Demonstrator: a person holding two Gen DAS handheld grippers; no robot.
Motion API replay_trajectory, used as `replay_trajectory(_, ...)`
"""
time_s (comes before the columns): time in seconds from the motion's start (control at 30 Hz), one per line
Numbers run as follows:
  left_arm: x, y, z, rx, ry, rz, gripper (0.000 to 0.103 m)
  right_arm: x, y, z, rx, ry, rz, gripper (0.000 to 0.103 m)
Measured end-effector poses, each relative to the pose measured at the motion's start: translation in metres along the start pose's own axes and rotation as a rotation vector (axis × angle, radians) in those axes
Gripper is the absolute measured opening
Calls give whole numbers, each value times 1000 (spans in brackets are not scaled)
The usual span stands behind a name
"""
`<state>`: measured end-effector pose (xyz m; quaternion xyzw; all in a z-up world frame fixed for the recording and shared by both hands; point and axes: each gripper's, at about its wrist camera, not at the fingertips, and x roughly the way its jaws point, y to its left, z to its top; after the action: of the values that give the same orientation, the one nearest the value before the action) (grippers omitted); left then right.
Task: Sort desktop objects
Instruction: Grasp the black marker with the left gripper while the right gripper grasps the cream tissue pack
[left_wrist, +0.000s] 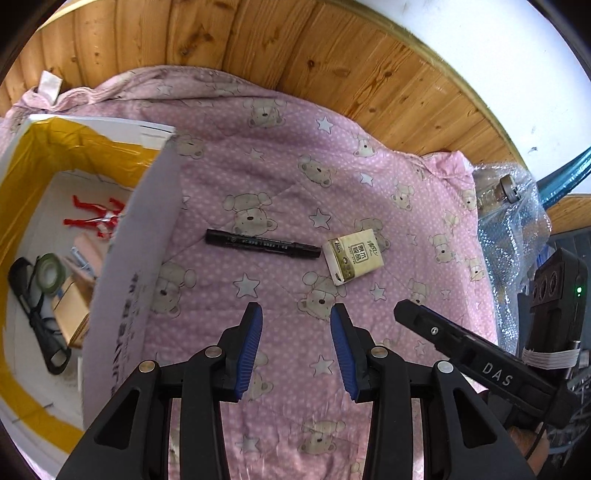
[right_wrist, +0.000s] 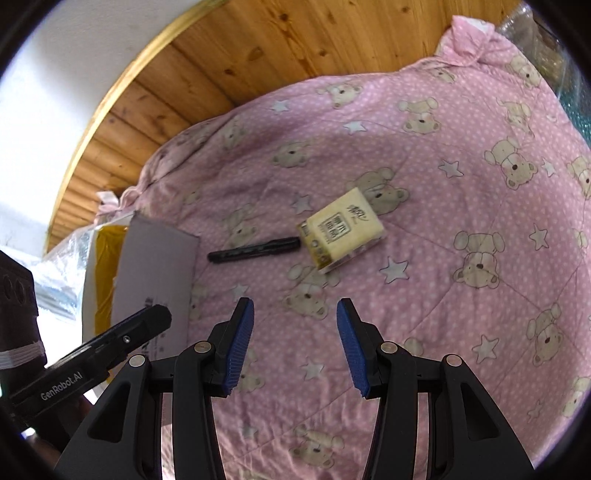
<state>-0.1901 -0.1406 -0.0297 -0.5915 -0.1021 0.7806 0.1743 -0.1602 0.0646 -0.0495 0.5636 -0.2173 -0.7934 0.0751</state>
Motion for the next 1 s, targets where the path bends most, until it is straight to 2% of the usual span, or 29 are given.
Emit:
replay_trajectory(0.47, 60, 13, 30, 28, 67, 26, 43, 46, -16, 29, 71, 58, 15, 50)
replay_trajectory(0.53, 67, 14, 36, 40, 69, 33, 46, 54, -18, 33, 78, 68, 1, 50)
replay_trajectory(0.87, 116, 22, 61, 88, 102, 39, 46, 85, -44, 50, 66, 123, -95, 50)
replay_trajectory(0.9, 115, 22, 63, 97, 72, 35, 48, 87, -47, 51, 60, 128, -105, 50)
replay_trajectory(1.0, 115, 24, 66, 77, 76, 28, 48, 84, -57, 57, 51, 97, -138, 49)
